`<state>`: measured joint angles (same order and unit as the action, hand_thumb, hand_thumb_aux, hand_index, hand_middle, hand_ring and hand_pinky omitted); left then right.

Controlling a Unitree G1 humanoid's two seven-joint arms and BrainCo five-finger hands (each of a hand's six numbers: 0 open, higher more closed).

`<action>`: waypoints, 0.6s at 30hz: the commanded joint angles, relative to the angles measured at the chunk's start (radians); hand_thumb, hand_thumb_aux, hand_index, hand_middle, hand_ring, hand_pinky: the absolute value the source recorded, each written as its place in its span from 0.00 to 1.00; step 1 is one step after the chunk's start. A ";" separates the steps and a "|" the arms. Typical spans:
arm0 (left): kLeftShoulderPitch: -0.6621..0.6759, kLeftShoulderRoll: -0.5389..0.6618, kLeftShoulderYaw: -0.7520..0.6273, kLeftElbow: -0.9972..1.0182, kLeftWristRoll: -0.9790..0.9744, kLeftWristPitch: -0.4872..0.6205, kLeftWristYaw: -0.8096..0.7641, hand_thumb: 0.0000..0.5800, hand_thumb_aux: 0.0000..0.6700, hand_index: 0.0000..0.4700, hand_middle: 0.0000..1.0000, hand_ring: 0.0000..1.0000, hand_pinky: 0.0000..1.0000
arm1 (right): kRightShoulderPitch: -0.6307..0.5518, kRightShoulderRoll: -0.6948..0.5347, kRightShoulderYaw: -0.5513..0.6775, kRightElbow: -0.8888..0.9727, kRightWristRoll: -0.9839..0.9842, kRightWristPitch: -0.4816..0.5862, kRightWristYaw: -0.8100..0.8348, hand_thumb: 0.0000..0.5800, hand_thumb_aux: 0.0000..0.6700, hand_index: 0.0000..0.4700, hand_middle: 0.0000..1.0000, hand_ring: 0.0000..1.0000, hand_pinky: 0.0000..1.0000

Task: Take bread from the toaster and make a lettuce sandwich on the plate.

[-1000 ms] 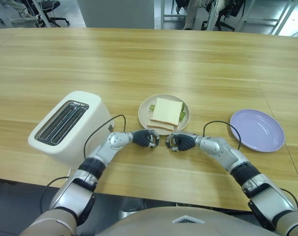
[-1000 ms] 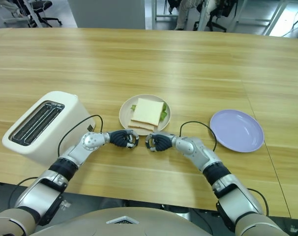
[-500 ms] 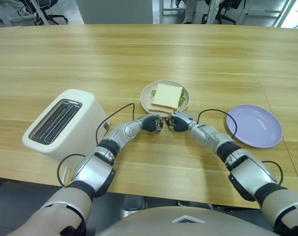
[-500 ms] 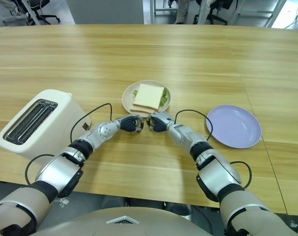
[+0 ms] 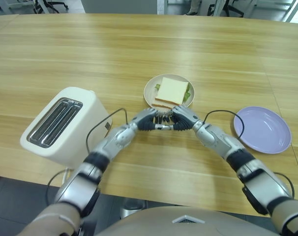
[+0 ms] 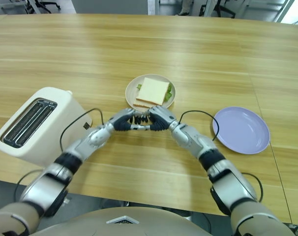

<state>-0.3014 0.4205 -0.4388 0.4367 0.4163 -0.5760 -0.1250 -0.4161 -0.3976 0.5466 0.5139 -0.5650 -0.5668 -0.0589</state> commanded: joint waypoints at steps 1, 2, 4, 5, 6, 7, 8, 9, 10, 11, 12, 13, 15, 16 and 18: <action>0.119 0.058 0.035 -0.341 -0.156 0.039 -0.151 0.00 0.00 0.00 0.00 0.00 0.00 | 0.086 -0.027 -0.030 -0.234 0.147 0.025 0.187 0.00 0.00 0.00 0.00 0.00 0.00; 0.149 0.071 0.051 -0.412 -0.194 0.057 -0.177 0.00 0.00 0.00 0.00 0.00 0.00 | 0.107 -0.034 -0.040 -0.284 0.183 0.037 0.227 0.00 0.00 0.00 0.00 0.00 0.00; 0.197 0.090 0.086 -0.534 -0.270 0.083 -0.210 0.00 0.00 0.00 0.00 0.00 0.00 | 0.136 -0.039 -0.064 -0.372 0.273 0.041 0.290 0.00 0.00 0.00 0.00 0.00 0.00; 0.215 0.092 0.104 -0.580 -0.305 0.098 -0.222 0.00 0.00 0.00 0.00 0.00 0.00 | 0.146 -0.039 -0.076 -0.403 0.314 0.036 0.313 0.00 0.00 0.00 0.00 0.00 0.00; 0.228 0.090 0.120 -0.616 -0.343 0.105 -0.231 0.00 0.00 0.00 0.00 0.00 0.00 | 0.153 -0.035 -0.090 -0.424 0.352 0.026 0.328 0.00 0.00 0.00 0.00 0.00 0.00; 0.240 0.080 0.138 -0.650 -0.403 0.110 -0.239 0.00 0.00 0.00 0.00 0.00 0.00 | 0.158 -0.022 -0.111 -0.438 0.405 0.013 0.339 0.00 0.00 0.00 0.00 0.00 0.00; 0.249 0.068 0.153 -0.673 -0.452 0.111 -0.243 0.00 0.00 0.00 0.00 0.00 0.00 | 0.160 -0.005 -0.134 -0.441 0.449 -0.001 0.339 0.00 0.00 0.00 0.00 0.00 0.00; 0.254 0.054 0.168 -0.688 -0.488 0.110 -0.244 0.00 0.00 0.00 0.00 0.00 0.00 | 0.159 0.018 -0.161 -0.435 0.478 -0.013 0.326 0.00 0.00 0.00 0.00 0.00 0.00; 0.257 0.038 0.183 -0.697 -0.514 0.108 -0.242 0.00 0.00 0.00 0.00 0.00 0.00 | 0.155 0.045 -0.191 -0.423 0.496 -0.020 0.303 0.00 0.00 0.00 0.00 0.00 0.00; 0.257 0.020 0.199 -0.701 -0.533 0.107 -0.237 0.00 0.00 0.00 0.00 0.00 0.00 | 0.149 0.076 -0.225 -0.406 0.511 -0.021 0.275 0.00 0.00 0.00 0.00 0.00 0.00; 0.253 -0.005 0.218 -0.702 -0.556 0.106 -0.226 0.00 0.00 0.00 0.00 0.00 0.00 | 0.139 0.117 -0.267 -0.383 0.533 -0.015 0.236 0.00 0.00 0.00 0.00 0.00 0.00; 0.249 -0.031 0.237 -0.700 -0.578 0.106 -0.212 0.00 0.00 0.00 0.00 0.00 0.00 | 0.128 0.157 -0.308 -0.356 0.556 -0.013 0.200 0.00 0.00 0.00 0.00 0.00 0.00; 0.244 -0.070 0.259 -0.692 -0.604 0.105 -0.209 0.00 0.00 0.00 0.00 0.00 0.00 | 0.113 0.217 -0.364 -0.314 0.594 -0.003 0.165 0.00 0.00 0.00 0.00 0.00 0.00; 0.242 -0.085 0.265 -0.683 -0.597 0.090 -0.210 0.00 0.00 0.00 0.00 0.00 0.00 | 0.108 0.239 -0.383 -0.295 0.604 0.001 0.157 0.00 0.00 0.00 0.00 0.00 0.00; 0.237 -0.116 0.272 -0.655 -0.578 0.060 -0.207 0.00 0.00 0.00 0.00 0.00 0.00 | 0.096 0.288 -0.421 -0.265 0.637 -0.006 0.140 0.00 0.00 0.00 0.00 0.00 0.00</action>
<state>-0.0597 0.3191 -0.1764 -0.2525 -0.1730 -0.4969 -0.3331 -0.3143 -0.1358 0.1571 0.2099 0.0359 -0.5810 0.1012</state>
